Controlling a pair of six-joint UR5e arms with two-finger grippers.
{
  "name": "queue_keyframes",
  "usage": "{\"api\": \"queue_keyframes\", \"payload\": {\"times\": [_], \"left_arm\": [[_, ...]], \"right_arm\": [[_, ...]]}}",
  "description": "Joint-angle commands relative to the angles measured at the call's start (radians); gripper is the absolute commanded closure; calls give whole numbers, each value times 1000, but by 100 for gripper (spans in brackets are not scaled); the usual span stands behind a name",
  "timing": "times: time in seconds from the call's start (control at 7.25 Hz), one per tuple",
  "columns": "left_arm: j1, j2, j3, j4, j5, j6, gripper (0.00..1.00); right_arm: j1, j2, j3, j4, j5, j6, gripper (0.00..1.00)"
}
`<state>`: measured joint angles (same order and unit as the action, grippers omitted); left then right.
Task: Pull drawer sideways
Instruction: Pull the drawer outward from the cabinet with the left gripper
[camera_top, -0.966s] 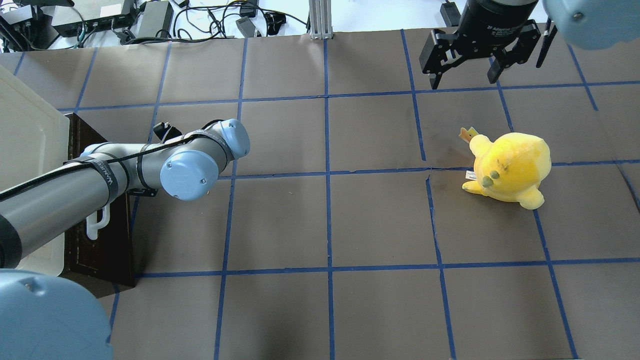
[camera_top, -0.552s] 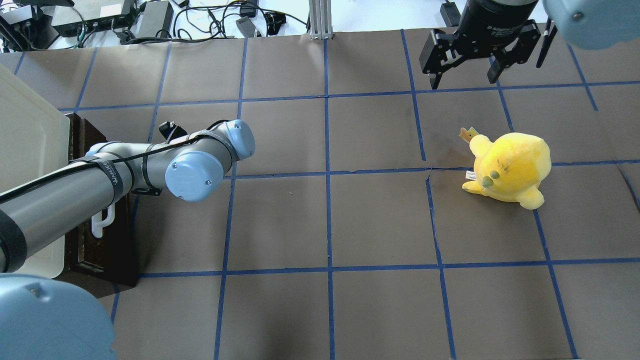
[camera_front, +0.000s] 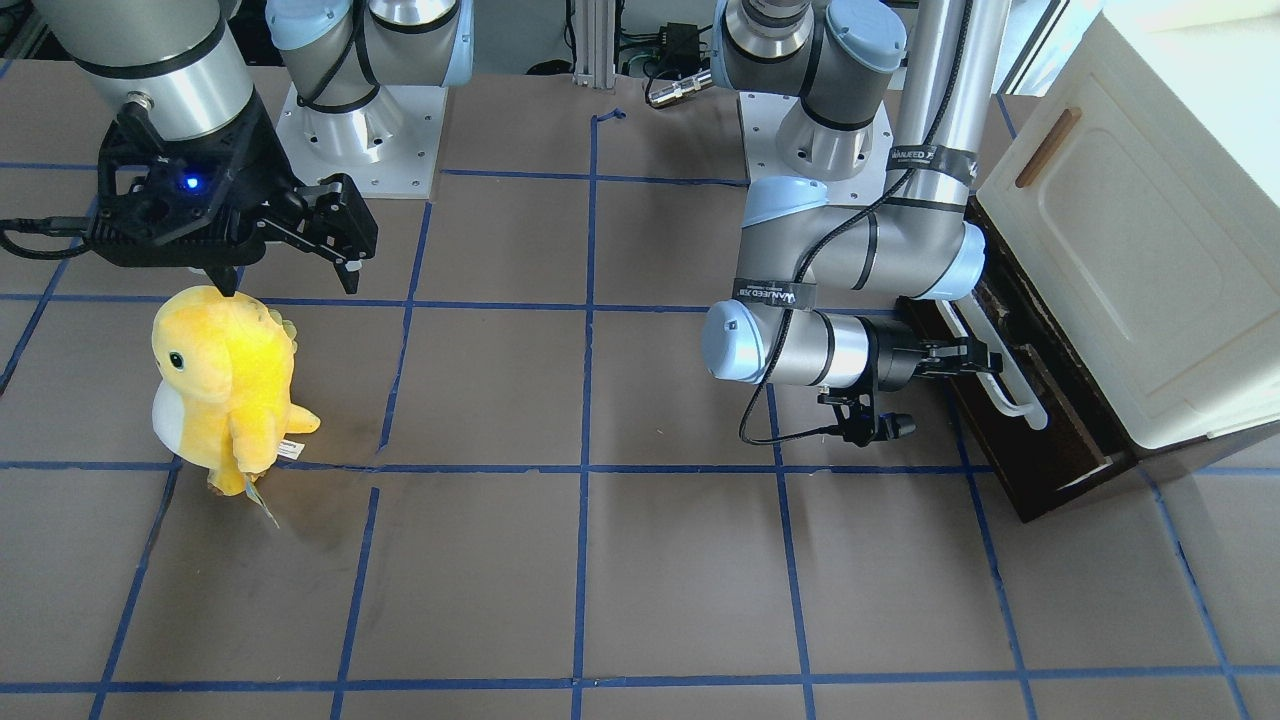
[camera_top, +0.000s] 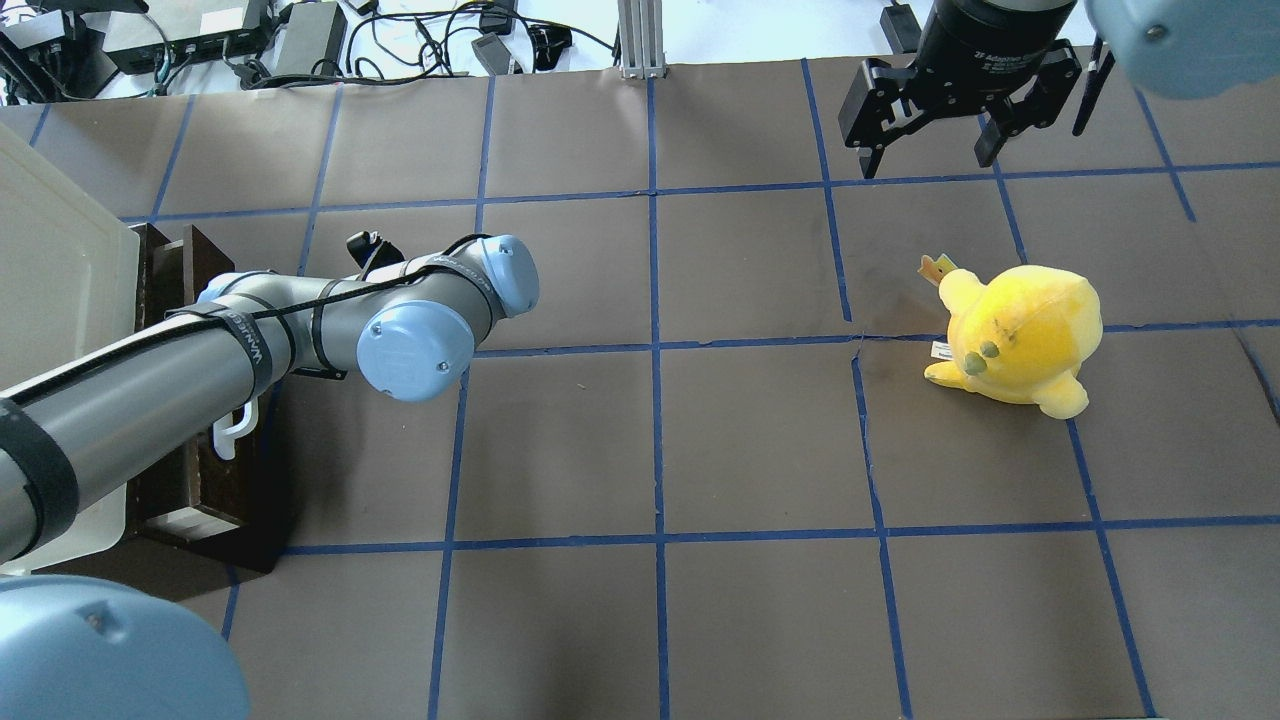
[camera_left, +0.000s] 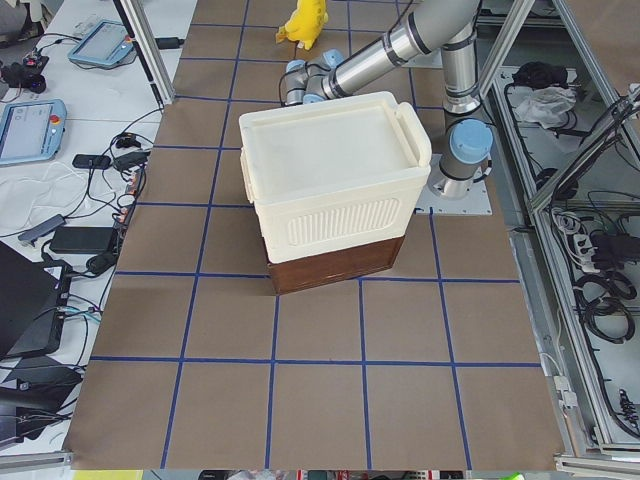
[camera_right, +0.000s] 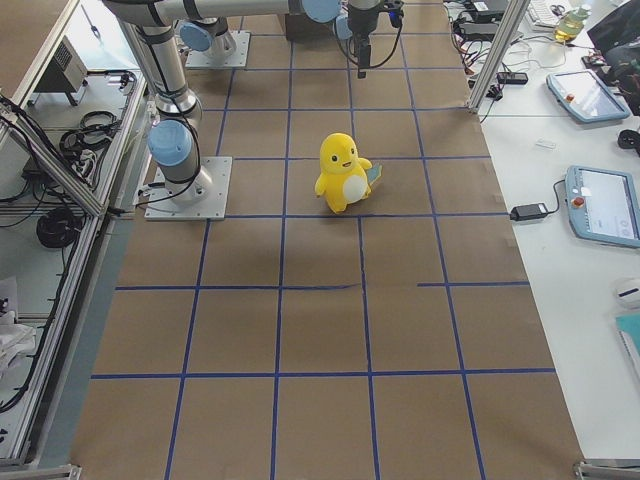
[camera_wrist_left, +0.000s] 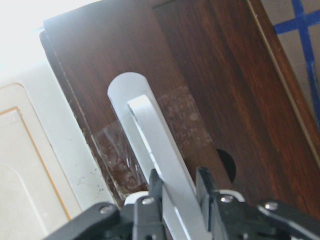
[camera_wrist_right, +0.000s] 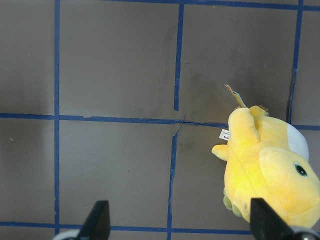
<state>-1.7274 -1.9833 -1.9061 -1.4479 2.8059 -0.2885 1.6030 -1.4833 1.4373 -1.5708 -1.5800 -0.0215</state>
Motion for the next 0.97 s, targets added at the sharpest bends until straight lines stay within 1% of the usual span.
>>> {"api": "queue_keyframes", "payload": {"times": [0.0,0.55,0.83], "left_arm": [[-14,-2,9,0,-17,12,77],[-78,-6,24,0,-63,14,77],[-90,-6,33,0,-66,17,77]], "right_arm": [[0,0,0,0,0,0,0],[0,0,0,0,0,0,0],[0,0,0,0,0,-1,0]]}}
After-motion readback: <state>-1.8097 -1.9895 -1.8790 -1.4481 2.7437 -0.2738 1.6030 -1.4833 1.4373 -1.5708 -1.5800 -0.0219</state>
